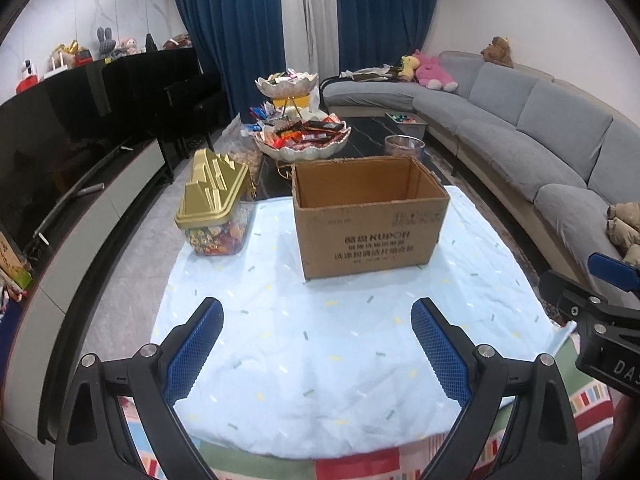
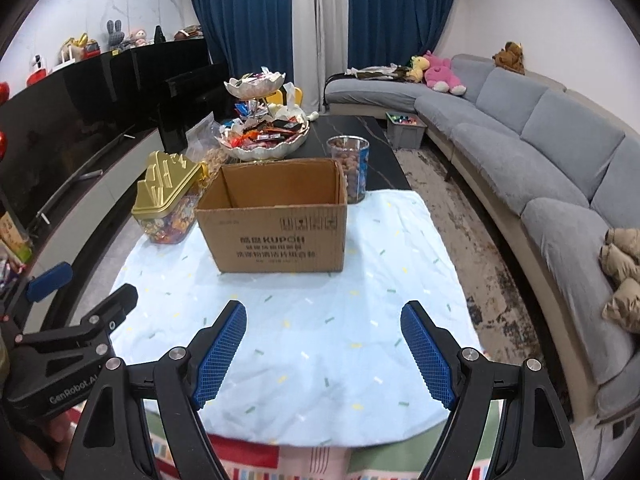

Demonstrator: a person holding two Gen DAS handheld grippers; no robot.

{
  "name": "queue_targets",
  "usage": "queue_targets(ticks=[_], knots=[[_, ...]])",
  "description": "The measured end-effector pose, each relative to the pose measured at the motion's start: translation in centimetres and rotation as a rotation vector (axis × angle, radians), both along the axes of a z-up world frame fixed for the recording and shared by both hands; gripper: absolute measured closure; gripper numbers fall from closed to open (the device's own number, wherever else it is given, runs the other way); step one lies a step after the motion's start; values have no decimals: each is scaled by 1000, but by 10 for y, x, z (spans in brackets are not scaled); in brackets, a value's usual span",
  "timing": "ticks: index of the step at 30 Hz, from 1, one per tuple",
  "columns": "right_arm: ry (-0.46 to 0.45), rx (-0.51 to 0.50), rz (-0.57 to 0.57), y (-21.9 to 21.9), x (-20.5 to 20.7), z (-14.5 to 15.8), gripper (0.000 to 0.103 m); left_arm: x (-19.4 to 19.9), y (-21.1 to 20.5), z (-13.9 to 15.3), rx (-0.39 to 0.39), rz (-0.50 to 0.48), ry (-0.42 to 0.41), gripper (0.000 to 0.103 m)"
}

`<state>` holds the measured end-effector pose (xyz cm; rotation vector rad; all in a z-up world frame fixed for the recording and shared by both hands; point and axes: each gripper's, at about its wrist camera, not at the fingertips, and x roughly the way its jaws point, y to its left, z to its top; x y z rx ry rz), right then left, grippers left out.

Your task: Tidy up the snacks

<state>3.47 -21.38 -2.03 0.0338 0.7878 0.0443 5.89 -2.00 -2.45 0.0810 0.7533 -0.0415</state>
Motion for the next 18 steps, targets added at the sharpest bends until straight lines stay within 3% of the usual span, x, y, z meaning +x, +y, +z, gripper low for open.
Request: queue_targets(ticks=[6,18], knots=[[21,17,-16,-5,-14,-3,23,-18,0,1,-6,6,3,7],[-67,-30,-22,2,-47,14,23,-45,6,7,-18,39,-31,5]])
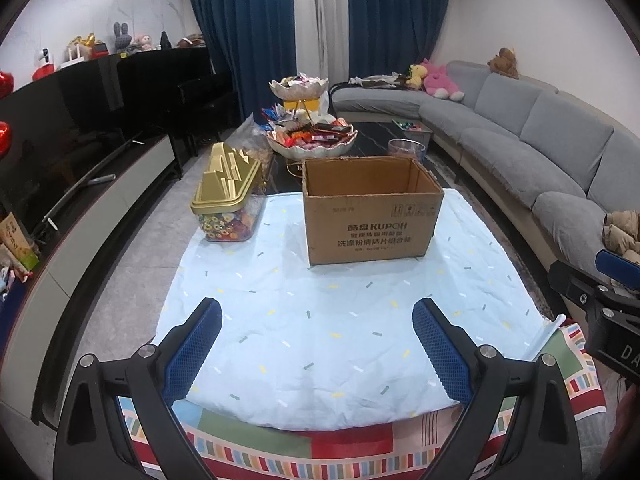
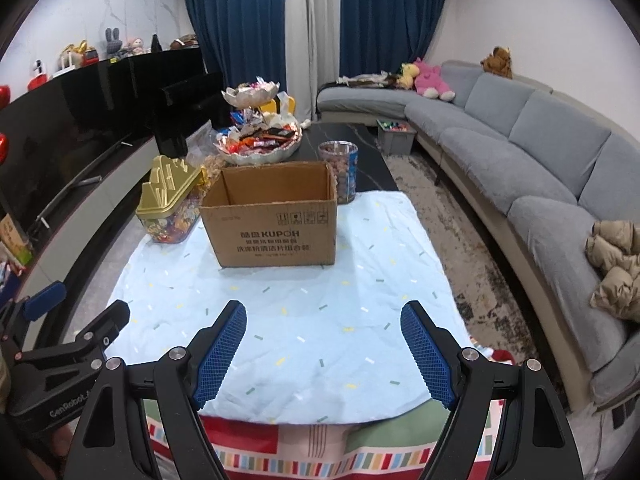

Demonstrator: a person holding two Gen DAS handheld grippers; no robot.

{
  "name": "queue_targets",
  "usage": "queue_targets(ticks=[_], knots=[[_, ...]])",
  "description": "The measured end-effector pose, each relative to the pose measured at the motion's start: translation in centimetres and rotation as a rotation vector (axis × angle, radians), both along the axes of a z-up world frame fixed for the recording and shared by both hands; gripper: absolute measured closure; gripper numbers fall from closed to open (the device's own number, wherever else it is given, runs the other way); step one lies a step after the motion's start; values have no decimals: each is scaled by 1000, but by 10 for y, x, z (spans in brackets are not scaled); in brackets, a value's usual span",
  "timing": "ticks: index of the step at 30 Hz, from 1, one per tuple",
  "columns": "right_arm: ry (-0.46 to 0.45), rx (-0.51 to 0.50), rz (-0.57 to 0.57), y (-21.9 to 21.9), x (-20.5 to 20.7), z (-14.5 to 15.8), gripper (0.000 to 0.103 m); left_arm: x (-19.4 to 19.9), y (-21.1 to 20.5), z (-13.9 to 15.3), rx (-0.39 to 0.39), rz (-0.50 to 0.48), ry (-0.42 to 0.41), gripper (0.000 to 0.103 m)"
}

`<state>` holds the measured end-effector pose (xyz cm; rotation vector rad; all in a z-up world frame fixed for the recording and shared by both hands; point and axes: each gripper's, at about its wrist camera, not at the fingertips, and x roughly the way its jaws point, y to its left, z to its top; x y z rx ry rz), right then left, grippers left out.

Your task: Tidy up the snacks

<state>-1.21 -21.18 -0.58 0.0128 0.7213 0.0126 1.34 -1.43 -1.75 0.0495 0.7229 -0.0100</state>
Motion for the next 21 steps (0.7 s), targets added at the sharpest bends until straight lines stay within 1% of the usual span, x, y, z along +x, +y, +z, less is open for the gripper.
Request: queue_targets(ticks=[8,21], knots=[[-20,-12,-1,4,-7,5,23,-6,5,3,-13,10,-24,5],[-18,-10,1,5,-7,5,23,-7,5,2,-12,9,-20,5]])
